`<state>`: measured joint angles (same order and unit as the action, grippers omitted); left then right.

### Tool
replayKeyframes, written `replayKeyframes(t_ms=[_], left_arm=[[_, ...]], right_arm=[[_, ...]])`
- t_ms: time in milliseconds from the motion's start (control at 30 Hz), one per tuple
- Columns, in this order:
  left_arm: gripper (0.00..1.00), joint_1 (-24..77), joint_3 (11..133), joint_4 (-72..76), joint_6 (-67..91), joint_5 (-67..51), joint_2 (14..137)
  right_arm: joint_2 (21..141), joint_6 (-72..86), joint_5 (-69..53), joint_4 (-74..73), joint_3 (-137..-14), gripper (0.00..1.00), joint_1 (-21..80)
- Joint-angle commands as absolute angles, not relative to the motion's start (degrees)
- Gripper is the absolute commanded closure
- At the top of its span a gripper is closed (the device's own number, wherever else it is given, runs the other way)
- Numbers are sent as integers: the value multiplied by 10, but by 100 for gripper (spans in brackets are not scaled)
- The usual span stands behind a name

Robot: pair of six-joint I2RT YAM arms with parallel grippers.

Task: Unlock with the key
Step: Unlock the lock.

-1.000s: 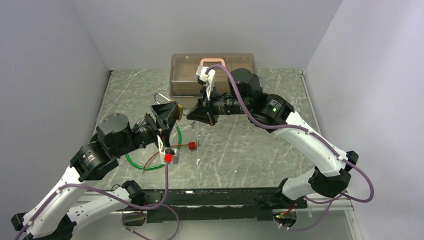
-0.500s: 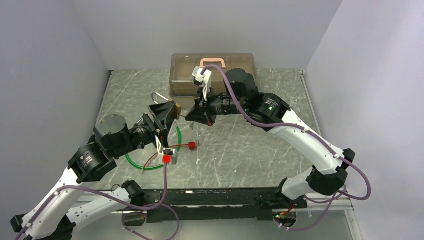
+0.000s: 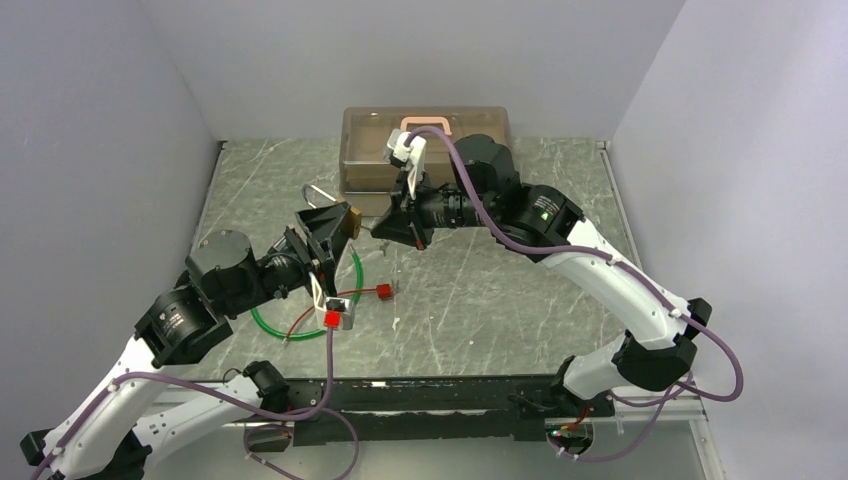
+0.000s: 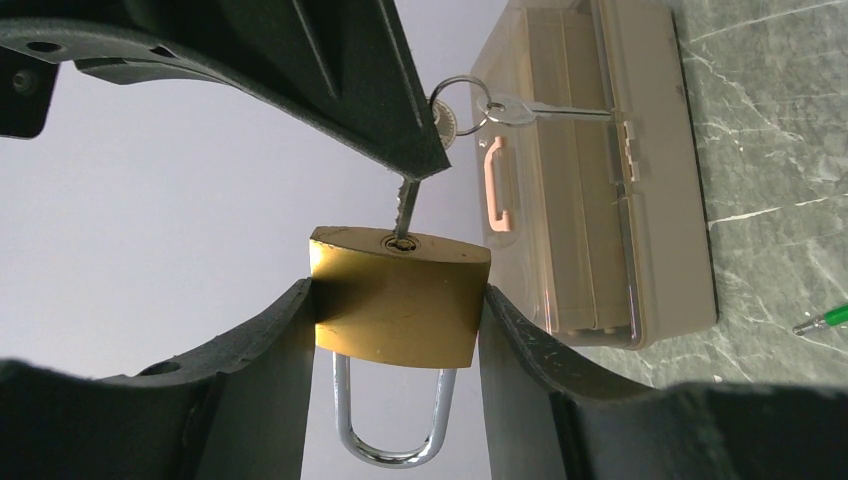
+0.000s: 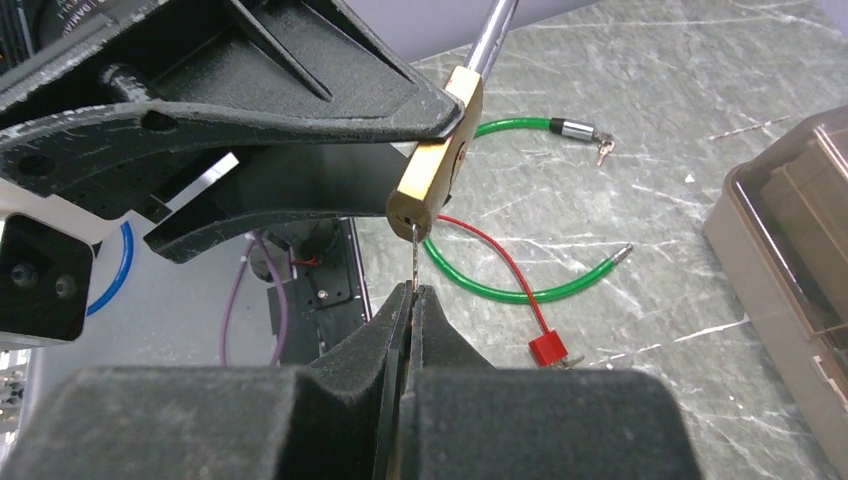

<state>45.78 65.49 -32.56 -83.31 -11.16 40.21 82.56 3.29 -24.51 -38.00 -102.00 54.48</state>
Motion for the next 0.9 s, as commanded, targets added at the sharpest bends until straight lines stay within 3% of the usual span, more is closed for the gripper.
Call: replayKeyframes(t_ms=[0,867], left_arm=[[100,457,680,-280,-850,-120,392],[100,457,680,-285,-856,-117,392]], right_arm=[[826,40,-242,-371,-1054,100,547],[863,41,-231,-395,-1086,100,554]])
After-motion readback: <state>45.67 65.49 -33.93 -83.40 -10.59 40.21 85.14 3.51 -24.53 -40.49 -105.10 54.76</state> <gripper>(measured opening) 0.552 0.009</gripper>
